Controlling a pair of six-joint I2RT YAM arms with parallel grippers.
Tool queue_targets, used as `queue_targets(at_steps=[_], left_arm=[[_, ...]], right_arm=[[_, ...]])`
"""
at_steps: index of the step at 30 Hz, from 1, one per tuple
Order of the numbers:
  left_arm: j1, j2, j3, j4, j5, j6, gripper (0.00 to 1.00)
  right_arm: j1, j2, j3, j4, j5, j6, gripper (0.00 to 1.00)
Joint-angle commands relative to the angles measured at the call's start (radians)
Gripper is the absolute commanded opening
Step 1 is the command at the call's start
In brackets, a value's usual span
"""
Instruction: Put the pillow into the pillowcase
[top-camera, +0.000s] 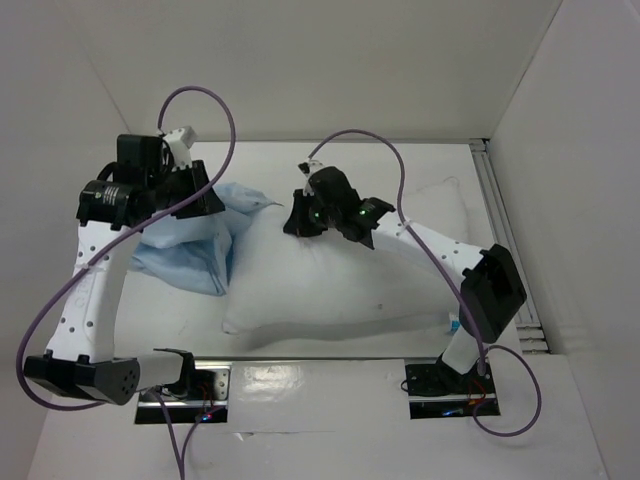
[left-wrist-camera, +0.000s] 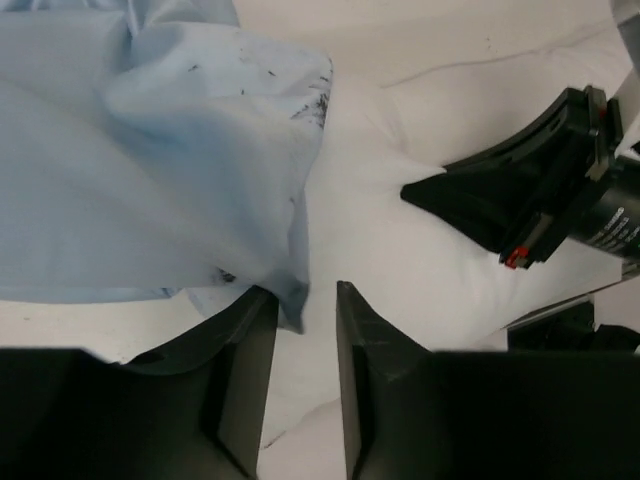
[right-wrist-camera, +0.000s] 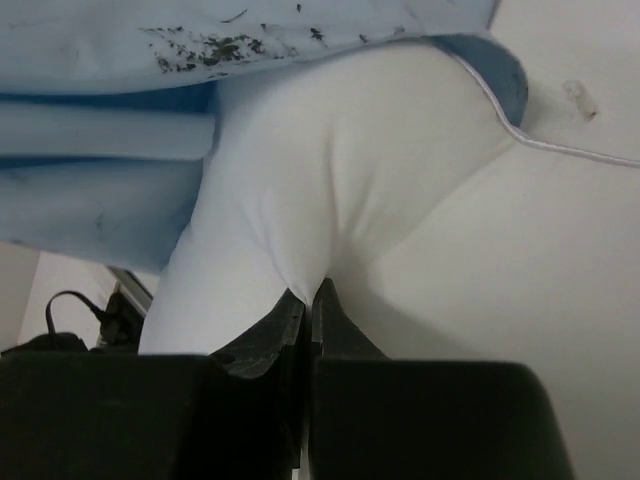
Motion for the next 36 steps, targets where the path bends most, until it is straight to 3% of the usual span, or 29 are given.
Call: queue_targets(at_steps=[1,2,6,8,11,18,21,24,25,30,33,34,36], left_arm=[[-0.001,-0.026,-0.092,-0.006,0.006,0.008,0.46],[-0.001,-0.017,-0.113,0.008,0.019,0.008,0.6],[-0.01,0.02,-0.123,0.017,-0.075,0.008,0.74],[-0.021,0.048,-0.1,0.017,-0.129,0.008,0.75],[-0.047,0.074,-0.078,0.028,-0.201,0.008,0.75],[-0.187,0.092,-0.071,0.106,-0.52,0.051,0.73],[-0.199,0.092,-0.08,0.193,-0.484,0.077,0.69],[-0.225,0.115,-0.098,0.24,-0.471,0.086,0.73],[-0.24,0.126,-0.089,0.24,-0.511,0.086,0.77],[-0.254,0.105,-0.026,0.22,-0.658,0.071,0.8],[-0.254,0.06,-0.014,0.194,-0.706,0.071,0.74],[-0.254,0.037,-0.014,0.194,-0.706,0.071,0.65],[-0.254,0.024,-0.005,0.168,-0.732,0.071,0.6]], right_arm=[[0.007,-0.033,-0.083,0.005,0.047,-0.004,0.0],[0.007,-0.033,-0.097,0.019,0.033,-0.004,0.0],[0.007,-0.013,-0.127,0.06,0.013,-0.004,0.0],[0.007,-0.002,-0.109,0.051,0.013,-0.004,0.0],[0.007,0.009,-0.083,0.041,0.013,-0.023,0.0],[0.007,0.009,-0.048,0.022,0.004,-0.042,0.0],[0.007,0.009,-0.048,0.022,0.004,-0.042,0.0],[0.007,0.009,-0.038,0.002,0.004,-0.051,0.0],[0.007,0.009,-0.038,0.002,0.013,-0.051,0.0],[0.007,-0.016,-0.038,-0.035,0.013,-0.076,0.0],[0.007,-0.027,-0.038,-0.035,0.022,-0.076,0.0],[0.007,-0.027,-0.049,-0.035,0.022,-0.076,0.0],[0.007,-0.027,-0.049,-0.035,0.022,-0.076,0.0]])
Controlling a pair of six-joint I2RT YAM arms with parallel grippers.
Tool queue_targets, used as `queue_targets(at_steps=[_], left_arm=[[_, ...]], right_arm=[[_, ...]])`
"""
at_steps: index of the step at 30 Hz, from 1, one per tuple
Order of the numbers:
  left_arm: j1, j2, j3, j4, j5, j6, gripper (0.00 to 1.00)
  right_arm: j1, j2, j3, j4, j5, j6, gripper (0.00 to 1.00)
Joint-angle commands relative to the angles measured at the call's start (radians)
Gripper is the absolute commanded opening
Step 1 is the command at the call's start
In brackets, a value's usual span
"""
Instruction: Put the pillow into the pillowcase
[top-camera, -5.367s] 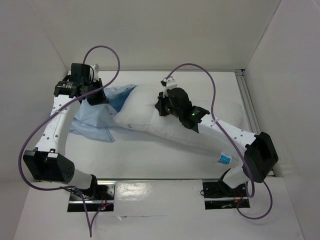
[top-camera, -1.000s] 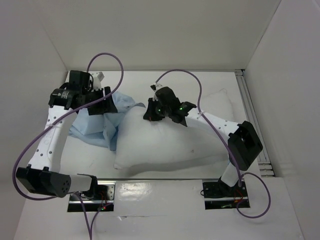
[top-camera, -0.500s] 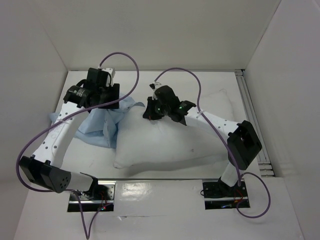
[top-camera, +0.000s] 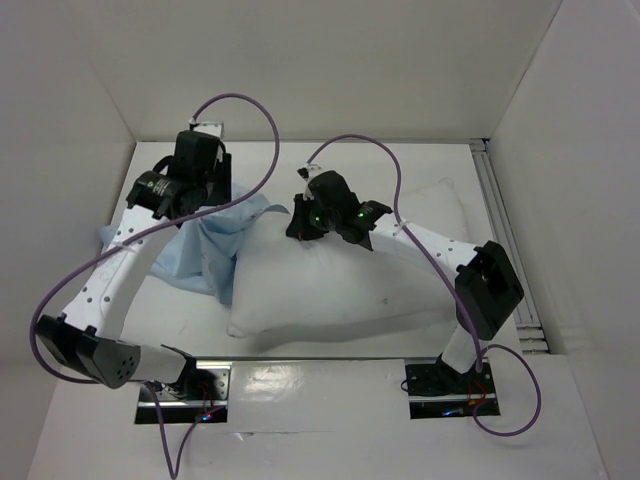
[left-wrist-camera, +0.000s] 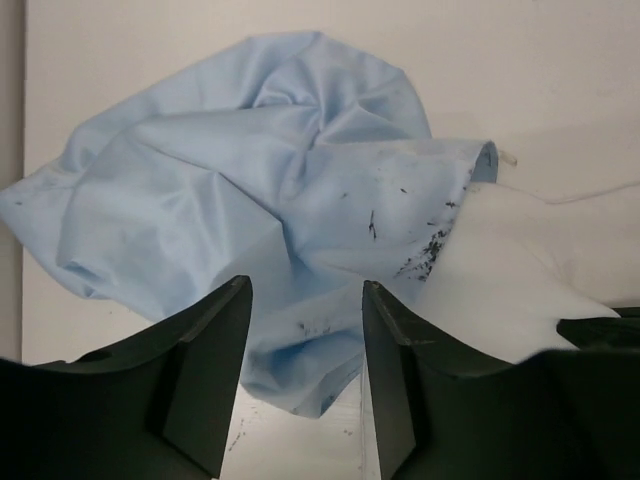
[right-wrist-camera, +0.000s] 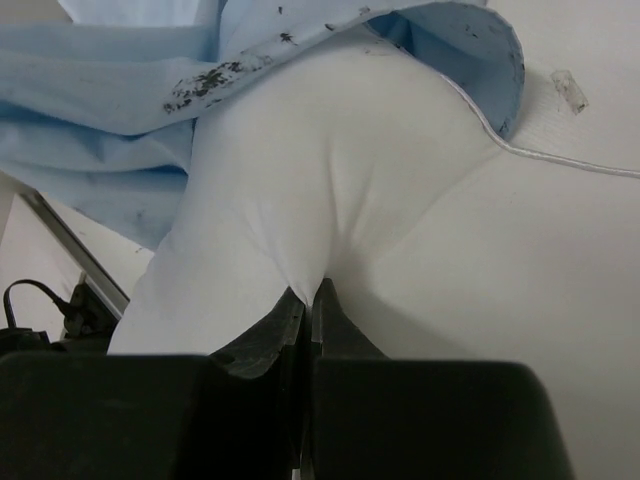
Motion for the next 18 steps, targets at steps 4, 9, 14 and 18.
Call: queue_targets(at_steps=[4,9,14,18], left_arm=[[0.0,-0.081,0.048,-0.027,-0.057,0.057,0.57],[0.0,-0.01,-0.005,0.002,0.146,0.094,0.94],[-0.071,0.082,-0.083,0.037,0.095,0.098,1.0],[-0.089,0.1,-0.147,0.09,0.063,0.14,1.0]], right_arm=[[-0.002,-0.014,0.013,-0.068,0.024,-0.022,0.0],[-0.002,-0.014,0.004,-0.058,0.024,-0.022,0.0],[-0.002,0.004,0.026,-0.068,0.024,-0.022,0.0],[-0.002,0.022,0.026,-0.068,0.014,-0.031,0.0]])
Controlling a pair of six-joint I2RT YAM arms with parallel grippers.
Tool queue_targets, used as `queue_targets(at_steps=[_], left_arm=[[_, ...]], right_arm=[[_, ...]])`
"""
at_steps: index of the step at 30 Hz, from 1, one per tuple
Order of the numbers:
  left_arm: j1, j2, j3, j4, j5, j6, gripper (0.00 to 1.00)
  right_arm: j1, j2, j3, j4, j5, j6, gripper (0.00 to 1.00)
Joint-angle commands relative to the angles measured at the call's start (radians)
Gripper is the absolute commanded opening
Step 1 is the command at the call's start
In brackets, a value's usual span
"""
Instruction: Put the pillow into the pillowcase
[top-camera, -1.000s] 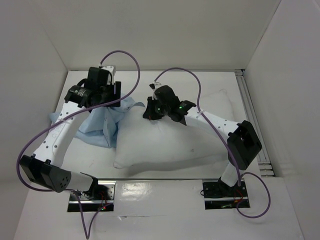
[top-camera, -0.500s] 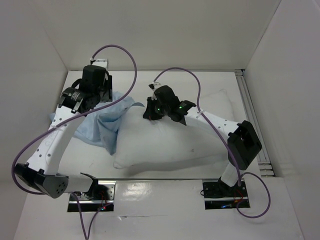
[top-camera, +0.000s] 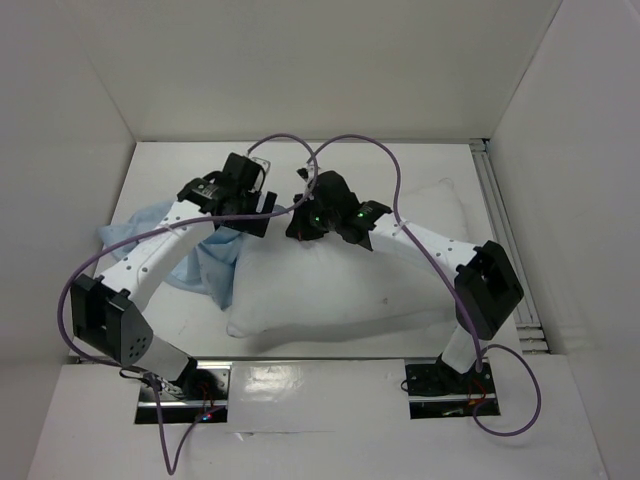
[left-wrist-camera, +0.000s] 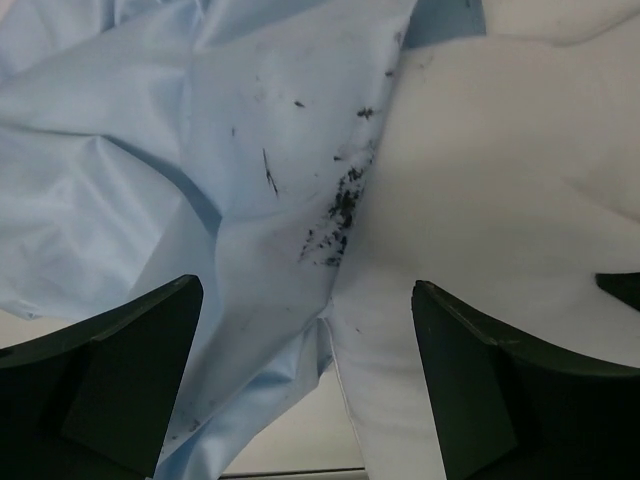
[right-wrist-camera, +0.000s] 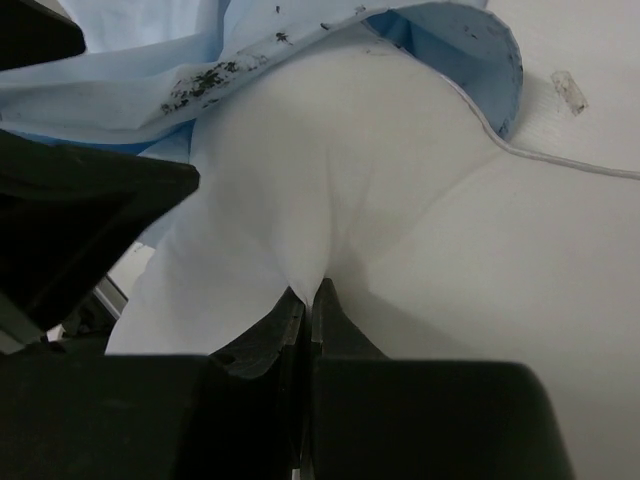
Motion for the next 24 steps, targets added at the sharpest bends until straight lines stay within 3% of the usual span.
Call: queue_targets(at_steps=[1,6,8,10,11,14,15,24], left_arm=[[-0.017,-0.015,-0.011,0.053,-0.035,0.058,1.0],[-0.035,0.013,-0.044,0.062,-0.084,0.046,1.0],[-0.035,0.045,-0.034,0.062,-0.124,0.019,0.88],[-0.035,0.056,-0.024,0.053,-0.161,-0.006,0.67],[-0.035,0.069,-0.01,0.053,-0.161,-0.02,0.38],[-0.026,0.082,0.027,0.053,-0.151,-0.029,0.04],[-0.026,0.082,0.06,0.053,-0.151,-0.029,0.0],[0.049,0.059,0.309,0.043,0.105,-0.083,0.0]], right_arm=[[-0.002,0.021,0.026,-0.069,0.005,-0.027,0.0],[-0.002,0.021,0.035,-0.069,-0.004,-0.027,0.0],[-0.002,0.021,0.035,-0.069,-0.004,-0.027,0.0],[-0.002,0.012,0.035,-0.069,-0.004,-0.027,0.0],[-0.002,0.012,0.035,-0.069,-0.004,-0.027,0.0],[-0.002,0.012,0.035,-0.069,0.008,-0.027,0.0],[-0.002,0.003,0.035,-0.069,0.008,-0.027,0.0],[0.017,-0.052,0.033,0.004,0.043,-0.096,0.0]])
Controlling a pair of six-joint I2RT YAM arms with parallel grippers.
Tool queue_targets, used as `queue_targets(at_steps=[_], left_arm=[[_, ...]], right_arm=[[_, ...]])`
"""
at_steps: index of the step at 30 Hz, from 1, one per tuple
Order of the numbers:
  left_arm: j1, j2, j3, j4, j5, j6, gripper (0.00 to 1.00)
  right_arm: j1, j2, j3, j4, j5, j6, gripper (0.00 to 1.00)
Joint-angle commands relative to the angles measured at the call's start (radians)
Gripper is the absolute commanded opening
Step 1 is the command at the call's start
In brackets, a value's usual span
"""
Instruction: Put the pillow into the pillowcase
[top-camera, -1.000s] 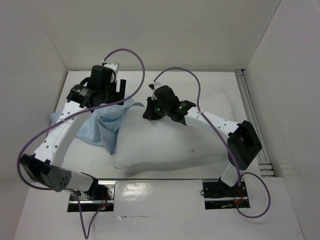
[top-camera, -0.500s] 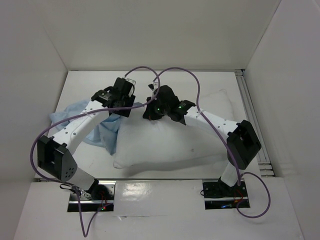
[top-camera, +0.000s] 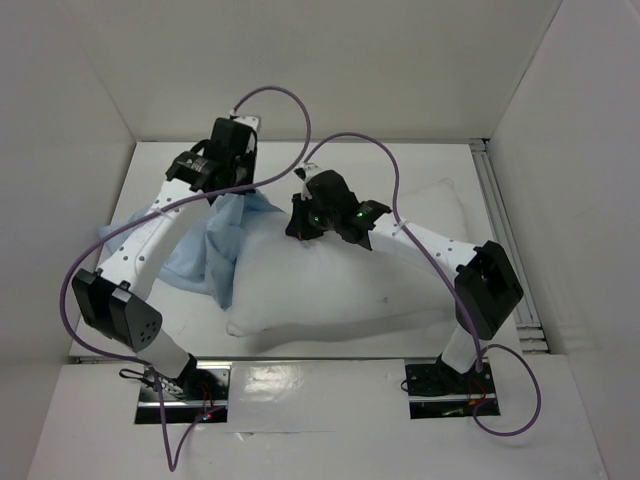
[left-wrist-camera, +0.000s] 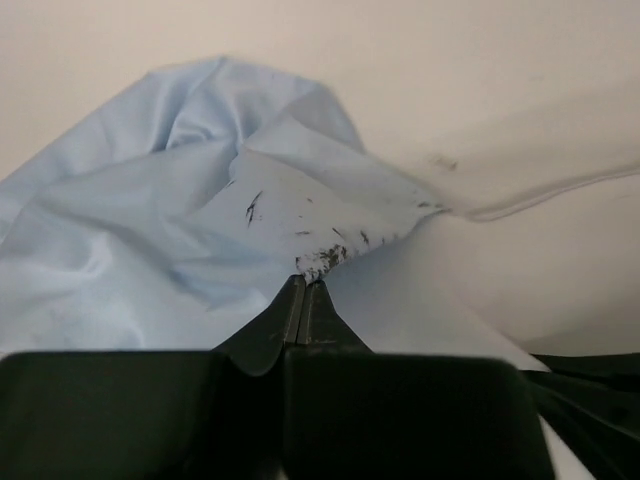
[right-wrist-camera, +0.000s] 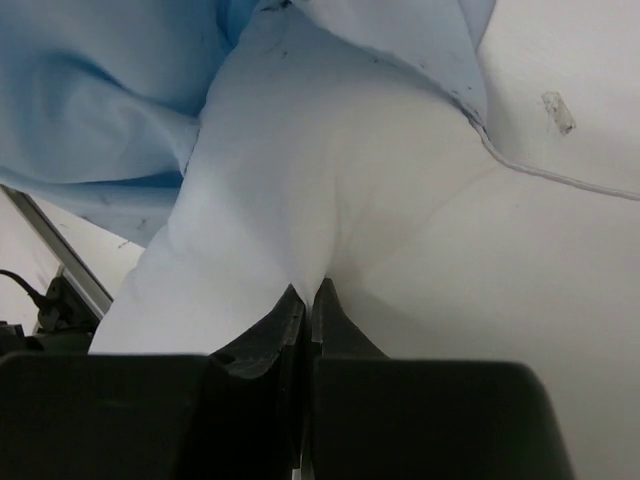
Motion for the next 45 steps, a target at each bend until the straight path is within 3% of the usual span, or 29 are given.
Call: queue_targets(at_steps=[1,9,16,25,26,30,33,36,38,39,41,42,45], left_arm=[[0.025,-0.026,0.121,0.022,0.144,-0.042,0.0],[0.025,0.016,0.1,0.022,0.212,-0.051,0.0],[0.025,-0.004,0.06,0.022,0.261,-0.023,0.0],[0.025,0.128,0.13,0.014,0.388,-0.012,0.02],[0.025,0.148,0.15,-0.001,0.364,-0.023,0.25],[0.025,0.189,0.211,-0.06,0.251,-0.045,0.9],[0.048,0.122,0.164,-0.072,0.149,-0.083,1.0],[0.095,0.042,0.051,-0.081,0.121,-0.156,1.0],[0.12,-0.064,-0.034,-0.049,0.11,-0.212,0.96],[0.153,-0.102,-0.125,-0.016,0.11,-0.265,0.94],[0.178,-0.201,-0.222,0.026,0.129,-0.29,0.87],[0.2,-0.226,-0.309,0.055,0.15,-0.316,0.87],[0.239,-0.3,-0.428,0.112,0.272,-0.335,0.9]], right_arm=[[0.01,-0.074,0.01,0.026,0.039,-0.044,0.0],[0.019,-0.142,0.027,0.109,0.088,-0.057,0.0],[0.019,-0.065,0.14,0.123,0.121,-0.08,0.0],[-0.064,0.022,0.031,0.448,0.302,0.019,0.0],[-0.081,0.042,0.031,0.467,0.263,0.019,0.0],[-0.176,0.157,0.085,0.404,0.12,0.044,0.0],[-0.208,0.176,0.094,0.395,0.068,0.044,0.0],[-0.234,0.176,0.094,0.357,0.008,0.032,0.0],[-0.234,0.176,0.105,0.332,-0.024,0.009,0.14],[-0.234,0.167,0.105,0.323,-0.036,0.009,0.33],[-0.234,0.156,0.105,0.301,-0.049,-0.001,0.53],[-0.234,0.147,0.114,0.292,-0.049,-0.001,0.68],[-0.225,0.112,0.114,0.261,-0.067,-0.024,0.82]])
